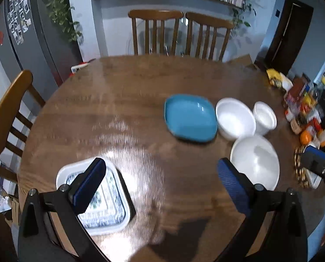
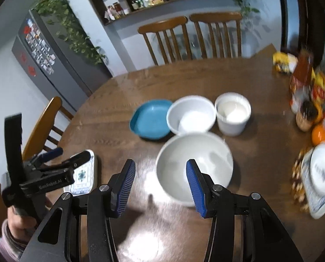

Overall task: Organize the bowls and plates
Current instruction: 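Move the left gripper to the teal square dish, then grasp the teal dish rim with the left gripper and lift it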

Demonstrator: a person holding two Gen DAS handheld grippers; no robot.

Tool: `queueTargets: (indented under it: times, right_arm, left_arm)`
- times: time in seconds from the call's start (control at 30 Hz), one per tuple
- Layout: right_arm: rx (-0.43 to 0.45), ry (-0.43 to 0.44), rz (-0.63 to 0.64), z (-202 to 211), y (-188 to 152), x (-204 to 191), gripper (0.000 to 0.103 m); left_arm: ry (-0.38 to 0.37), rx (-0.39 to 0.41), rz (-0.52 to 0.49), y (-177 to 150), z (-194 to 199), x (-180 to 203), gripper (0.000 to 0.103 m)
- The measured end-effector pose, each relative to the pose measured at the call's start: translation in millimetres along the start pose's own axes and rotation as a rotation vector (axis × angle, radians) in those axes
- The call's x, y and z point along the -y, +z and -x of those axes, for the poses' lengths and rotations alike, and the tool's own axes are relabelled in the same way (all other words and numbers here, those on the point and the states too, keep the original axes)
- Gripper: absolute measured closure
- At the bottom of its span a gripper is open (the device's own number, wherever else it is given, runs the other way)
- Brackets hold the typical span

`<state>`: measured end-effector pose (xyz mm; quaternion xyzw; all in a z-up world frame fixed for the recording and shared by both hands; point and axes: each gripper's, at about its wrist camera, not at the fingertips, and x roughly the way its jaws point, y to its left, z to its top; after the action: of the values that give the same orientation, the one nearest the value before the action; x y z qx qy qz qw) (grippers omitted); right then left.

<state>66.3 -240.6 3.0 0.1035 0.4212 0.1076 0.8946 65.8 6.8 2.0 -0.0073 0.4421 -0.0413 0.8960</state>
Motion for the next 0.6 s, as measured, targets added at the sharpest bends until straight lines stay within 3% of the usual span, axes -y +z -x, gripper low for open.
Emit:
queueTargets:
  times: [0.27, 0.47, 0.6]
  right_arm:
    - [-0.078, -0.042, 0.111, -47, 74, -19, 0.054]
    - [-0.220, -0.074, 0.215, -137, 109, -29, 0.054]
    - [-0.303, -0.080, 0.223, -198, 126, -24, 0.054]
  left_arm:
    - [0.030, -0.023, 0.029, 49, -38, 0, 0.001]
    - [0.012, -0.125, 0.120, 54, -99, -9, 0.003]
    - [0.032, -0.153, 0.096, 53, -134, -2, 0.010]
